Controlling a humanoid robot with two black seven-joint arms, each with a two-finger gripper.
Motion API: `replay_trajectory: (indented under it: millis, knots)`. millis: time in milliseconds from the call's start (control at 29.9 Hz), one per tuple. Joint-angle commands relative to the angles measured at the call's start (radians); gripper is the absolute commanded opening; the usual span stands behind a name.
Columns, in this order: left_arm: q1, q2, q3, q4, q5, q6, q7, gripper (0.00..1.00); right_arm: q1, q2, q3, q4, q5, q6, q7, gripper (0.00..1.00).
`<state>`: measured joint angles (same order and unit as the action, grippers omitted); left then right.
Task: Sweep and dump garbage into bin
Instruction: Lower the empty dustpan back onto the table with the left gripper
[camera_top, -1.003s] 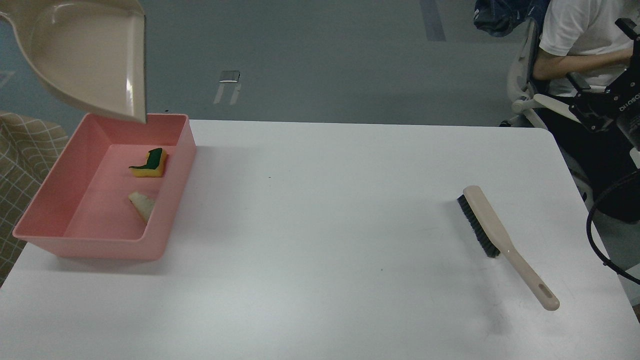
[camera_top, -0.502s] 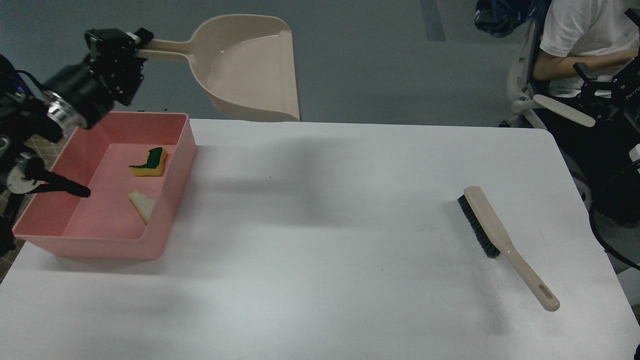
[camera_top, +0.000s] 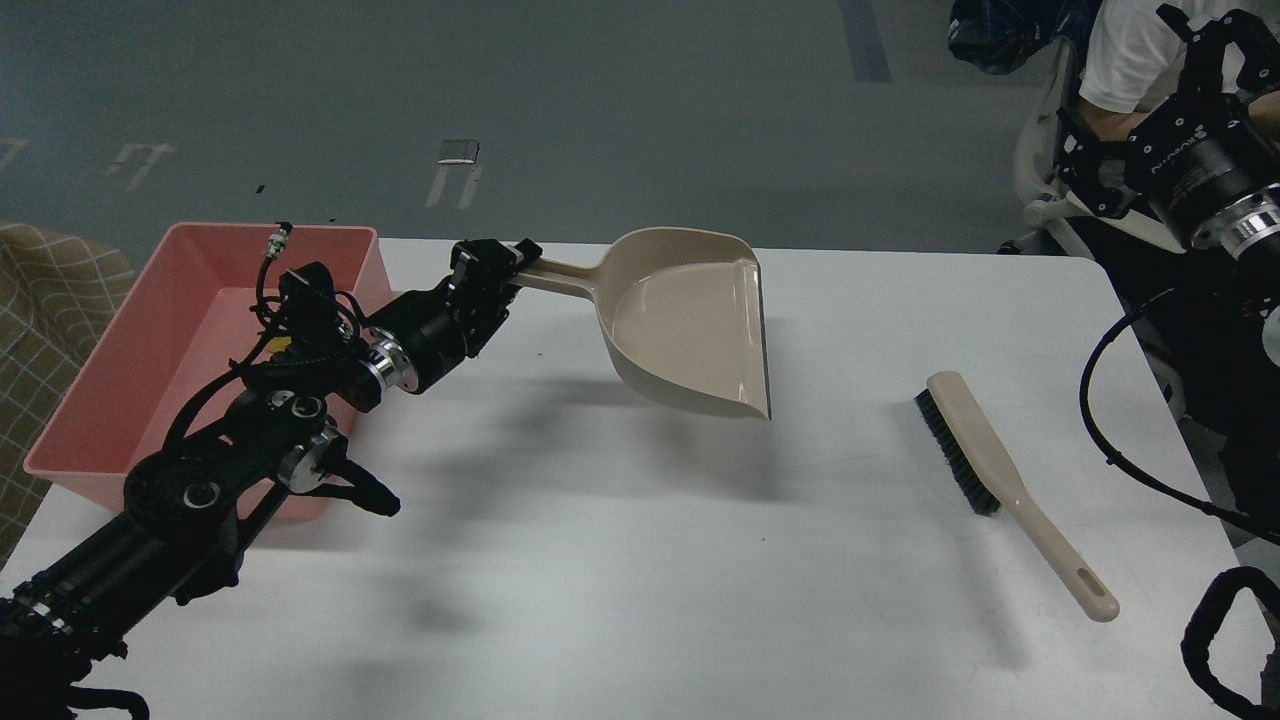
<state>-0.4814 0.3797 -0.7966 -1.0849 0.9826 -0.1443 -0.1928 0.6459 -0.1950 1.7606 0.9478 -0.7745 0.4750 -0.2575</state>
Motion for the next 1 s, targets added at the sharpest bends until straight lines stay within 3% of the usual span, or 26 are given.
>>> replay_trajectory:
  millis: [0, 201, 334, 468, 602, 769, 970]
  knots:
    - [0.003, -0.024, 0.071, 0.010, 0.011, 0.078, -0.017, 0.20, -0.002, 0.000, 0.000, -0.001, 0.001, 0.001, 0.000, 1.00]
    - [0.009, -0.038, 0.106, 0.059, 0.013, 0.103, -0.069, 0.20, -0.002, 0.000, 0.000, 0.000, 0.004, 0.001, 0.000, 1.00]
    - [0.037, -0.033, 0.105, 0.059, 0.013, 0.115, -0.076, 0.21, -0.005, -0.004, 0.000, -0.001, 0.006, 0.001, 0.000, 1.00]
    - [0.061, -0.025, 0.114, 0.063, 0.016, 0.150, -0.140, 0.23, -0.009, -0.004, 0.000, -0.001, 0.006, 0.002, -0.002, 1.00]
    - [0.067, -0.027, 0.123, 0.062, 0.014, 0.152, -0.145, 0.24, -0.009, -0.004, 0.000, 0.000, 0.008, 0.007, -0.003, 1.00]
    - [0.057, -0.025, 0.123, 0.060, 0.014, 0.149, -0.145, 0.51, -0.009, -0.004, -0.001, 0.000, 0.006, 0.007, -0.003, 1.00]
    - [0.052, -0.027, 0.125, 0.060, 0.016, 0.143, -0.143, 0.66, -0.009, -0.004, -0.001, 0.000, 0.006, 0.007, -0.003, 1.00]
